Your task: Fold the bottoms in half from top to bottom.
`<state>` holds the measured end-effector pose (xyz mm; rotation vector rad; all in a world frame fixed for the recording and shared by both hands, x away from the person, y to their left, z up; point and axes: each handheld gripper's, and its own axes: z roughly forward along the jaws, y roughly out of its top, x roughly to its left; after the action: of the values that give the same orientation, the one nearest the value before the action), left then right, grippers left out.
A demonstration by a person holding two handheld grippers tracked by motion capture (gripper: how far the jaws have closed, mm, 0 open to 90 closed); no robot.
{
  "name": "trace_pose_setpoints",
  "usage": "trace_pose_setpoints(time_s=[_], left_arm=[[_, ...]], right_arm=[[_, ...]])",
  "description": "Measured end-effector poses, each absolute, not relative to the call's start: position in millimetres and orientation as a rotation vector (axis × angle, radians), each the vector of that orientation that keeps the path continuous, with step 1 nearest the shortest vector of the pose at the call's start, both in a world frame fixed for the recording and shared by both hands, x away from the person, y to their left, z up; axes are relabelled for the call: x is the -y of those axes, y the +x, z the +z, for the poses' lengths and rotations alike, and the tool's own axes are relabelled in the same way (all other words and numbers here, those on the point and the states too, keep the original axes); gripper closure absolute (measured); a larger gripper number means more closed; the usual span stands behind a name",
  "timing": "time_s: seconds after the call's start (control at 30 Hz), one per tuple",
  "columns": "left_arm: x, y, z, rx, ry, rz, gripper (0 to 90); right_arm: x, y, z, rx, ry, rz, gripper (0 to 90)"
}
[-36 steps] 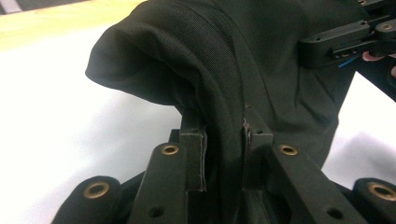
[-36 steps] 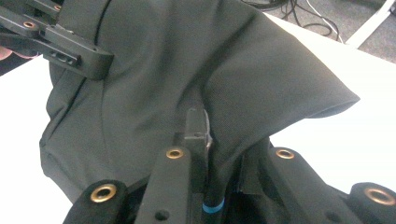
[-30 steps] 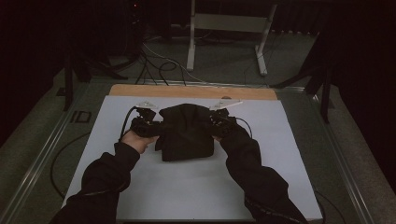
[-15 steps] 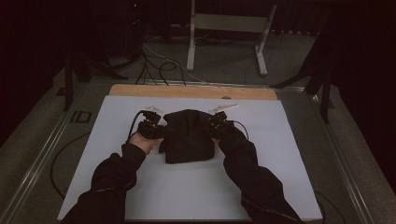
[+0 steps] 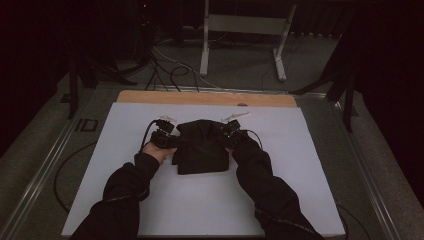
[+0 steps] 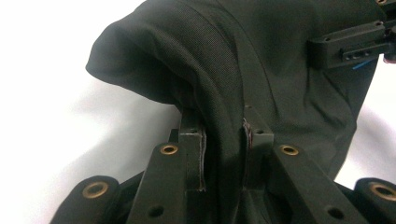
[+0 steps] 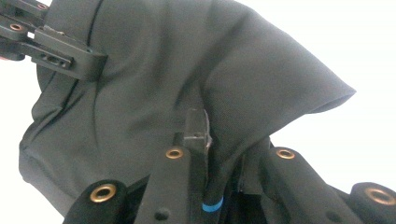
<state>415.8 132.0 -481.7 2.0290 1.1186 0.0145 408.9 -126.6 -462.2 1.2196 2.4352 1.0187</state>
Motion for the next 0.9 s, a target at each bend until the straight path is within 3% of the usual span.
trace_pose_setpoints(time_s=[0.9], left_arm=[[-126,443,-506,-1.173,2.059,0.003,70.9]], right_arm=[[129,432,-488,-2.425,1.235,0.942,76.0]])
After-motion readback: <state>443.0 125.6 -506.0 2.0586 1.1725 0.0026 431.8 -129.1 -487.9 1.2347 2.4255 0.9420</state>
